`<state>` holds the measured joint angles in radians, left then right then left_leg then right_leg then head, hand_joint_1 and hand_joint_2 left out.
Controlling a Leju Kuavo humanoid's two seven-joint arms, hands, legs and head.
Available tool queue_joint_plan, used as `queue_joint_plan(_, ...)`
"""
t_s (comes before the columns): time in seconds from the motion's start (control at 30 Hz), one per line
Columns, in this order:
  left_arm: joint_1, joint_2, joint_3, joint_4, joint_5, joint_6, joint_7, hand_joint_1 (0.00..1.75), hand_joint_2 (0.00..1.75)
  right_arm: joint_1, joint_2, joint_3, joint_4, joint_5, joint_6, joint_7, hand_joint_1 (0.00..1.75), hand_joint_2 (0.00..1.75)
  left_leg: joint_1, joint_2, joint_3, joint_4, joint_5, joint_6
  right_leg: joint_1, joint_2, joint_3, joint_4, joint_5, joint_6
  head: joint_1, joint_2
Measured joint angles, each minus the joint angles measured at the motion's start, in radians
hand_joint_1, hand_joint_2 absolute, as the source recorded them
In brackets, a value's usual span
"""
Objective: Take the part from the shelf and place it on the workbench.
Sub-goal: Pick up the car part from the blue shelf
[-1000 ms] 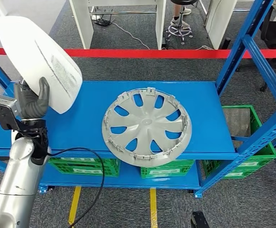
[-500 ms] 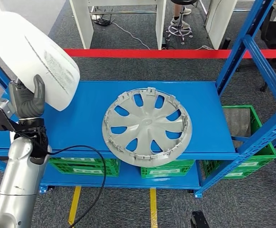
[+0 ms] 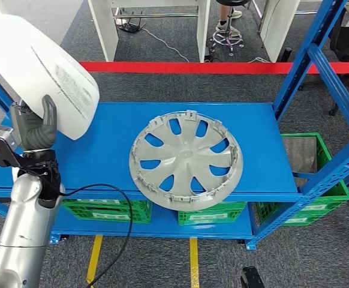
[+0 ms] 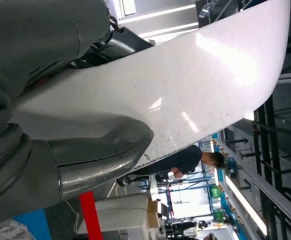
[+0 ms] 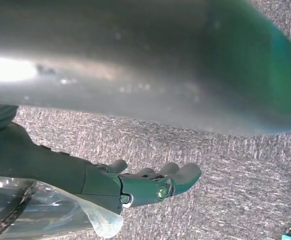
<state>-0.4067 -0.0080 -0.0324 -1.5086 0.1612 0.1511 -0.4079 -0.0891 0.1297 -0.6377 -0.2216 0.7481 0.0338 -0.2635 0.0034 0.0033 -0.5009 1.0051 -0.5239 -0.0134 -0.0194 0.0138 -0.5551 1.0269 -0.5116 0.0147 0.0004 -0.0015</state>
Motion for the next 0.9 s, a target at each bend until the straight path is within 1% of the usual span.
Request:
queue_joint_plan(0.23, 0.007, 0.003, 0.000, 0.007, 0.031, -0.058, 0.004, 1.75, 1.75, 0.002, 0.000, 0.009, 0.000, -0.001, 0.000, 0.001, 0.00, 0.00, 0.000, 0.000, 0.000, 0.000, 0.000, 0.000, 0.000, 0.000, 0.000, 0.000, 0.000, 0.000, 0.000, 0.000)
queue_joint_plan(0.43, 0.007, 0.006, -0.002, 0.021, 0.027, -0.075, 0.012, 1.75, 1.75, 0.003, -0.002, 0.015, 0.000, -0.002, 0.000, 0.003, 0.00, 0.00, 0.000, 0.000, 0.000, 0.000, 0.000, 0.000, 0.000, 0.000, 0.000, 0.000, 0.000, 0.000, 0.000, 0.000)
queue_joint_plan(0.6, 0.007, 0.012, -0.002, 0.034, 0.034, -0.082, 0.025, 1.75, 1.75, 0.005, -0.003, 0.016, 0.000, -0.003, 0.000, 0.005, 0.00, 0.00, -0.001, 0.000, -0.006, 0.009, -0.001, 0.002, -0.003, 0.000, -0.003, -0.002, 0.004, 0.005, -0.001, 0.000)
queue_joint_plan(0.7, 0.008, 0.014, -0.002, 0.041, 0.041, -0.083, 0.027, 1.75, 1.75, 0.006, -0.003, 0.016, 0.000, -0.004, 0.000, 0.005, 0.00, 0.00, -0.002, 0.000, -0.012, 0.015, -0.001, 0.007, -0.004, 0.000, -0.005, -0.003, 0.007, 0.011, 0.000, 0.000)
queue_joint_plan(0.73, 0.008, 0.016, -0.002, 0.042, 0.043, -0.084, 0.027, 1.75, 1.75, 0.007, -0.003, 0.016, 0.000, -0.004, 0.000, 0.005, 0.00, 0.00, -0.003, 0.000, -0.014, 0.015, 0.002, 0.012, -0.005, 0.001, -0.005, -0.004, 0.011, 0.016, 0.000, 0.000)
queue_joint_plan(0.77, 0.008, 0.017, -0.002, 0.043, 0.044, -0.085, 0.027, 1.75, 1.75, 0.007, -0.003, 0.016, 0.000, -0.004, 0.000, 0.005, 0.00, 0.00, -0.001, 0.001, -0.013, 0.008, 0.008, 0.019, -0.005, 0.001, -0.006, -0.006, 0.012, 0.020, 0.000, 0.000)
queue_joint_plan(0.8, 0.007, 0.017, -0.002, 0.044, 0.046, -0.086, 0.027, 1.75, 1.75, 0.007, -0.004, 0.016, 0.000, -0.004, 0.000, 0.005, 0.00, 0.00, 0.001, 0.004, -0.012, -0.002, 0.017, 0.027, -0.004, 0.000, -0.011, -0.003, 0.006, 0.024, 0.000, 0.000)
queue_joint_plan(0.83, 0.007, 0.018, -0.002, 0.044, 0.048, -0.087, 0.027, 1.75, 1.75, 0.007, -0.004, 0.016, 0.000, -0.004, 0.000, 0.005, 0.00, 0.00, 0.003, 0.007, -0.011, -0.011, 0.026, 0.035, -0.002, -0.001, -0.021, 0.015, -0.009, 0.027, 0.001, 0.000)
queue_joint_plan(0.87, 0.008, 0.018, -0.002, 0.045, 0.050, -0.088, 0.028, 1.75, 1.75, 0.007, -0.005, 0.016, 0.000, -0.004, 0.000, 0.005, 0.00, 0.00, 0.006, 0.010, -0.012, -0.020, 0.032, 0.041, -0.001, -0.003, -0.041, 0.054, -0.036, 0.028, 0.002, 0.000)
queue_joint_plan(0.9, 0.009, 0.019, -0.001, 0.046, 0.052, -0.088, 0.028, 1.75, 1.75, 0.007, -0.006, 0.016, 0.000, -0.004, -0.001, 0.005, 0.00, 0.00, 0.005, 0.013, -0.015, -0.021, 0.035, 0.043, 0.000, -0.005, -0.068, 0.113, -0.067, 0.028, 0.003, 0.000)
